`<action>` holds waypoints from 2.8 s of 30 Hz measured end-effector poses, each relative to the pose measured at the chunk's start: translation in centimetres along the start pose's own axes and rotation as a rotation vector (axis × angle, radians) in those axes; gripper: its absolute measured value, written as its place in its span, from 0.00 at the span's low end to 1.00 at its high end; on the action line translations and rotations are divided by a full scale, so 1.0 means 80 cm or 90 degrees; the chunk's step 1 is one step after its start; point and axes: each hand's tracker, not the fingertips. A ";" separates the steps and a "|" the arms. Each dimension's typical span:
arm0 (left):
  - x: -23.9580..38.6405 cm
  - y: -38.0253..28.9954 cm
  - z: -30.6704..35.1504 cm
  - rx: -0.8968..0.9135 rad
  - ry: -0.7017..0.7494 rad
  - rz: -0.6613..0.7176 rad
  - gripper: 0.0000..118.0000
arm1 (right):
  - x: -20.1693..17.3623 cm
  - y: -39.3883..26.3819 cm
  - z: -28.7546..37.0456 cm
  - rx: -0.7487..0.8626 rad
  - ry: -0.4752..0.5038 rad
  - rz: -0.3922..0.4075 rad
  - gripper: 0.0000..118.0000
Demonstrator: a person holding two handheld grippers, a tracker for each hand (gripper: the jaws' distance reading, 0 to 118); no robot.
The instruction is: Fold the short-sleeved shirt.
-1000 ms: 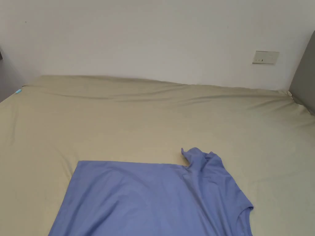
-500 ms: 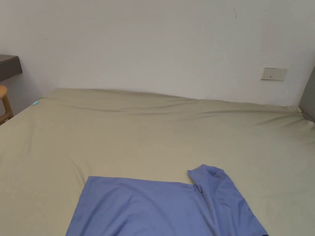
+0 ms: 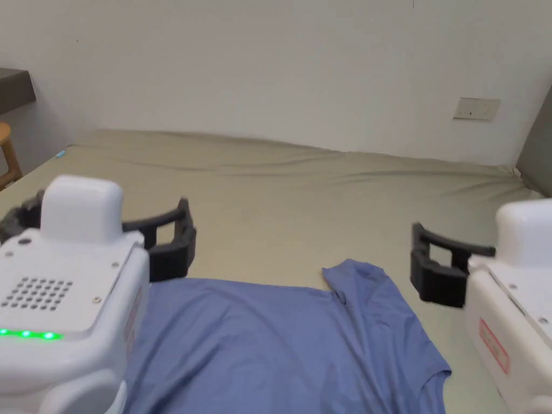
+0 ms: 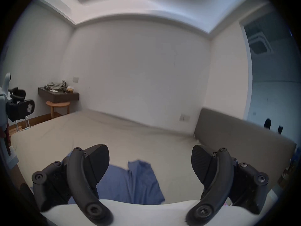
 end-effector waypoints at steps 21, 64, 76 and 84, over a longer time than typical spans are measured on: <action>0.033 -0.161 -0.111 -0.221 -0.051 -0.039 0.00 | -0.055 -0.088 -0.091 -0.090 0.051 0.030 0.02; -0.035 -0.257 -0.330 -0.407 -0.073 -0.030 0.01 | 0.074 -0.342 -0.454 -0.558 0.092 -0.001 0.84; -0.056 -0.259 -0.290 -0.433 -0.053 -0.043 0.01 | 0.054 -0.379 -0.485 -0.627 0.124 -0.053 0.04; -0.064 -0.214 -0.256 -0.373 -0.027 -0.052 0.01 | 0.093 -0.276 -0.397 -0.430 0.071 -0.023 0.04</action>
